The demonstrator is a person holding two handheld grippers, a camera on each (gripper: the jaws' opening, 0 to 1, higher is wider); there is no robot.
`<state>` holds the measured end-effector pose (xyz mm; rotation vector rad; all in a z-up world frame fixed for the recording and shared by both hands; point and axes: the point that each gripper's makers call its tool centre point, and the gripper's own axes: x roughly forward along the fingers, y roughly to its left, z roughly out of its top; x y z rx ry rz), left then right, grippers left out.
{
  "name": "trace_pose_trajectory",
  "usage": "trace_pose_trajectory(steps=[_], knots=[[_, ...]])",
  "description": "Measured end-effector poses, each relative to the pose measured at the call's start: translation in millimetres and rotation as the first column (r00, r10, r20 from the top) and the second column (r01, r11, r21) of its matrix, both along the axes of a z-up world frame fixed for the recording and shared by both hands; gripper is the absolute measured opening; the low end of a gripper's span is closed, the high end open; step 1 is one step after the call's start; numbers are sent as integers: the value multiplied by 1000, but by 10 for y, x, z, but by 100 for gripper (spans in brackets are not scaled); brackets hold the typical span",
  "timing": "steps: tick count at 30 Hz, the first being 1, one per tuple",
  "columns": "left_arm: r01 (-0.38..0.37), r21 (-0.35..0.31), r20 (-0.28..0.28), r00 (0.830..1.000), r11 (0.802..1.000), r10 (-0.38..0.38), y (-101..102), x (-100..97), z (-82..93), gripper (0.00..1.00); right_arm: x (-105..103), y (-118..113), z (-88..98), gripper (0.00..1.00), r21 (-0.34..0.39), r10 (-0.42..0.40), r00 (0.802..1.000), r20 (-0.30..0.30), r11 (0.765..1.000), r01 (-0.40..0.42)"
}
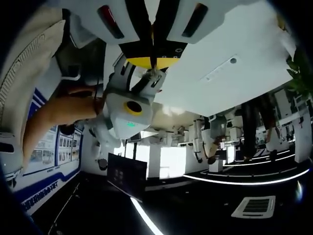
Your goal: Compare the silicone blocks by pressing each to a similar depth, holding the contact briefly, and releasing to observe deformation and rebound differences across the visible hardness samples.
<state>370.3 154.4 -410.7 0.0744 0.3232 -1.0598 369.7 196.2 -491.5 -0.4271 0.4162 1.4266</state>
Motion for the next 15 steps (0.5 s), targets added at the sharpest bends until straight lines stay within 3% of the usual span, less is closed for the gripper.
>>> trace_pose_trajectory(steps=[5,15], knots=[[-16,-6,-13,1000,1000,16,2,6,-18,0,15,26,-13,21,11,9,1000,21,1000,-9],[-25,-4,-30,999,1000,25,39,-7,-78,0,-13,60,-70,23,13,27,1000,1,1000,-27]])
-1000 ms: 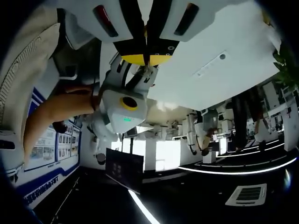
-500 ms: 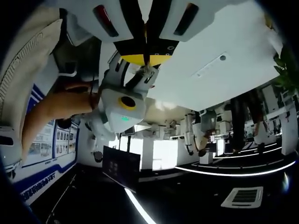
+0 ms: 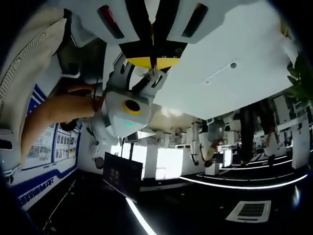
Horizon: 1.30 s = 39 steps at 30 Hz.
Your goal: Compare the silicone blocks by pressing each to a similar depth, holding the contact briefly, and releasing to observe deformation and rebound differences across the visible hardness samples.
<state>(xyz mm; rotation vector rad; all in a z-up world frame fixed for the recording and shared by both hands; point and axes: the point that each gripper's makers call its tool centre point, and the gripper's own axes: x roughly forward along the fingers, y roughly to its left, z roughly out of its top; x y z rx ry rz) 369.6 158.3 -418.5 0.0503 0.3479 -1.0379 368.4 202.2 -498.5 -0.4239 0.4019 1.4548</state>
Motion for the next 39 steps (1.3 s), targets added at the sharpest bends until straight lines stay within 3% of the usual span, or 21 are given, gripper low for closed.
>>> trace_pose_trajectory(steps=[12,20,22,28,39], knots=[[-6,1,-19,1000,1000,6,9,23,-42,0,-9,19,-32,27,26,17,999,-28,1000,-16],[-24,-25,-73,997,999,22,16,76,-113,0,-16,4,-127,32,9,15,999,-41,1000,-15],[-22,-45,-98,995,999,17,7,71,-121,0,-13,6,-140,33,13,11,999,-31,1000,-10],[-40,-57,-110,993,998,33,10,113,-157,0,-7,-13,-159,41,21,-9,999,-38,1000,9],[-48,-85,-134,990,995,36,-38,184,-171,0,54,-162,-155,46,36,-72,997,-31,997,73]])
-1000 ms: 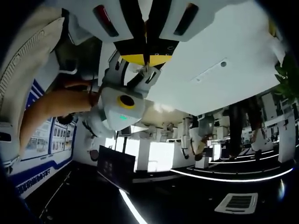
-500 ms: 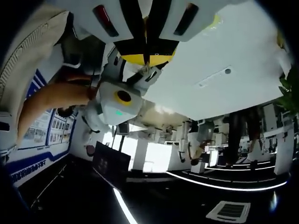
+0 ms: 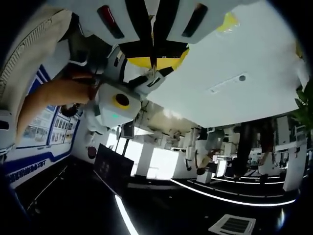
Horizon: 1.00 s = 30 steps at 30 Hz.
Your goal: Compare the silicone blocks by pressing each to a similar depth, holding the contact briefly, and releasing to observe deformation and rebound differences across the visible hardness samples.
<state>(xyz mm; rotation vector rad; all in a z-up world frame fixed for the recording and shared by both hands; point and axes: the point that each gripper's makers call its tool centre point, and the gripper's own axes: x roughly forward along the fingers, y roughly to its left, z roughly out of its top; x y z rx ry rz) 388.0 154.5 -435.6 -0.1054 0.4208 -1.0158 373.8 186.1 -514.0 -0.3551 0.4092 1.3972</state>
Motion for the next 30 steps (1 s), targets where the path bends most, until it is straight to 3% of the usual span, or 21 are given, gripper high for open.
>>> trace_pose_trajectory(steps=[3,9,14,16,17,20,23,24,26,28,30], knots=[[2,0,-11,1000,1000,-2,-19,22,-39,0,16,-56,26,50,24,-37,999,-10,999,37],[-11,-27,-52,999,1000,9,-77,63,-131,0,68,-292,72,71,55,-189,981,-31,980,191],[-29,-54,-103,994,998,23,-170,133,-278,0,68,-632,71,86,114,-345,934,-87,928,354],[-44,-60,-119,992,997,37,-200,169,-348,0,41,-818,73,92,150,-408,905,-121,894,423],[-42,-60,-124,992,997,35,-231,184,-403,0,20,-950,48,95,152,-453,879,-151,868,473],[-51,-75,-158,987,996,39,-307,216,-549,0,-56,-1249,11,96,177,-537,826,-172,808,562],[-73,-102,-213,976,992,50,-394,264,-719,0,-230,-1539,-77,96,178,-611,755,-238,737,652],[-84,-117,-245,968,990,53,-427,268,-765,0,-281,-1605,-95,96,183,-626,742,-241,721,668],[-79,-115,-243,969,990,49,-496,304,-878,0,-417,-1740,-182,95,166,-657,711,-252,694,700],[-83,-127,-269,962,988,47,-582,323,-985,0,-522,-1857,-272,94,143,-691,666,-281,657,741],[-90,-136,-290,956,987,47,-650,339,-1065,0,-584,-1917,-319,93,141,-705,647,-291,637,757]])
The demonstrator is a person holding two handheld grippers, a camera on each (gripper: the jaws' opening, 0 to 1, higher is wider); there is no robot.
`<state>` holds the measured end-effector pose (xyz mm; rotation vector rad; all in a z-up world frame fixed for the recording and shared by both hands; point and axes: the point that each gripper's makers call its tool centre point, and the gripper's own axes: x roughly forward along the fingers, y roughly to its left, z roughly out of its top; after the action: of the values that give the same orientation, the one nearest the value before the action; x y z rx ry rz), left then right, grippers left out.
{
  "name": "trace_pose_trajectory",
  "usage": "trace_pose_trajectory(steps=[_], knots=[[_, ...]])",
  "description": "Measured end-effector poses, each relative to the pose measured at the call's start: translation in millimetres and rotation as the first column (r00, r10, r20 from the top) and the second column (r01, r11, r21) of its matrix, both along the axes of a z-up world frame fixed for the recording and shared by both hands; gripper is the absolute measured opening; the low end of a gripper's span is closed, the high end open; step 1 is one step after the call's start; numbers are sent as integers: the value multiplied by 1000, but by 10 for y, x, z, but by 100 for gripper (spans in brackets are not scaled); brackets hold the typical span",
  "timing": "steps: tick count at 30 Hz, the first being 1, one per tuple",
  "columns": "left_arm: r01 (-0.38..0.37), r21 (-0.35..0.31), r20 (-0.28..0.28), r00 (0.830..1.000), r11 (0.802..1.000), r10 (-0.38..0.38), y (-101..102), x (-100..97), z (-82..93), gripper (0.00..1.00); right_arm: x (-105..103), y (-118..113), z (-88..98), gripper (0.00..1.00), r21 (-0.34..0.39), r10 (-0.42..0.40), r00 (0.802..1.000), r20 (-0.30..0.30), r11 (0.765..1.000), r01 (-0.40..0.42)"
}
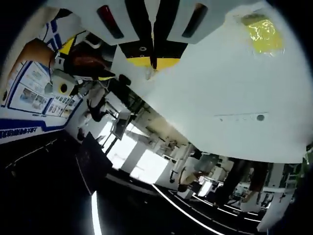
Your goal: Compare the silicone blocks by pressing each to a similar depth, holding the contact briefly, and releasing to observe deformation and rebound differences across the visible hardness samples.
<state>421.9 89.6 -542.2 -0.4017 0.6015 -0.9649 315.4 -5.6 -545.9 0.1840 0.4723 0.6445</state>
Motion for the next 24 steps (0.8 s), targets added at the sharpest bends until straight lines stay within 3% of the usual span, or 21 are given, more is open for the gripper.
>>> trace_pose_trajectory(steps=[2,5,7,8,12,14,19,24], knots=[[-7,-8,-9,1000,1000,7,-75,44,-106,0,-33,-14,-26,93,10,-10,1000,-11,1000,10],[-56,-73,-72,996,996,51,-153,129,-224,0,-20,-18,-38,93,13,-35,999,-20,999,35],[-66,-73,-65,996,995,61,-174,176,-309,0,-5,-15,-26,93,17,-46,999,-16,999,46],[-111,-93,-118,988,989,100,-215,233,-406,0,16,-7,-16,92,20,-56,998,-15,998,56],[-146,-125,-167,978,981,125,-304,314,-573,0,40,17,-39,92,0,-60,998,-34,998,60],[-200,-184,-238,959,962,154,-293,397,-638,0,34,21,-50,91,-18,-58,998,-38,998,57],[-227,-162,-241,953,960,185,-204,522,-835,0,29,-12,-50,91,-27,-86,995,-45,996,85],[-336,-173,-300,913,926,275,-34,722,-1056,0,25,-34,-86,91,-41,-109,992,-57,993,107]])
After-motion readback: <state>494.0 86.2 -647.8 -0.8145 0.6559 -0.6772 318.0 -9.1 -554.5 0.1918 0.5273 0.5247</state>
